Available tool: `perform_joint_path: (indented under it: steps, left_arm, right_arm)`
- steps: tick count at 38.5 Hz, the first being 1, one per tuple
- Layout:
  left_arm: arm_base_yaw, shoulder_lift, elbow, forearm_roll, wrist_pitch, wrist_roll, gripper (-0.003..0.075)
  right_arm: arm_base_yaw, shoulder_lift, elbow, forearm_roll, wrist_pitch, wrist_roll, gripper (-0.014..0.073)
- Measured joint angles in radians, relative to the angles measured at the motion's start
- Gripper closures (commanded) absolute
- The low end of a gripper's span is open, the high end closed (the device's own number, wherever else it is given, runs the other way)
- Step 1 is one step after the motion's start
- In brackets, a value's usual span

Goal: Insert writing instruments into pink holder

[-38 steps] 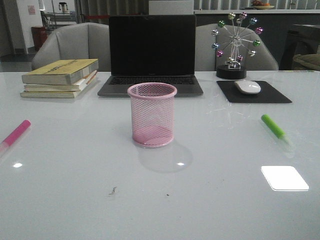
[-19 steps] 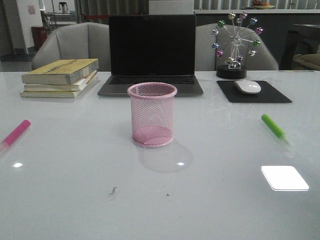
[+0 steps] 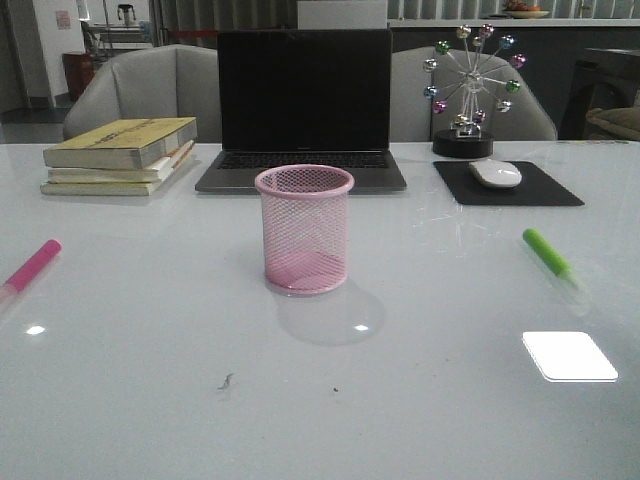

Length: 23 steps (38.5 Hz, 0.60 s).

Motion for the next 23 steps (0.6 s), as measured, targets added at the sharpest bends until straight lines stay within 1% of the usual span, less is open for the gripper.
perform_joint_path:
  steps: [9, 16, 20, 23]
  left_arm:
    - [0.0, 0.0, 0.0, -0.005, 0.004, 0.0, 0.0273]
    - [0.0, 0.004, 0.0, -0.005, 0.004, 0.0, 0.0273]
    - [0.0, 0.009, 0.0, -0.005, 0.004, 0.0, 0.0273]
    - [0.0, 0.009, 0.0, -0.005, 0.001, 0.0, 0.0273]
  right_arm:
    - [0.0, 0.085, 0.0, 0.0, 0.019, 0.0, 0.0137]
    - [0.0, 0.106, -0.001, 0.005, 0.046, 0.0, 0.0137]
    - [0.0, 0.116, -0.03, 0.005, 0.083, 0.0, 0.0137]
    - [0.0, 0.14, -0.083, 0.006, 0.13, 0.0, 0.0137]
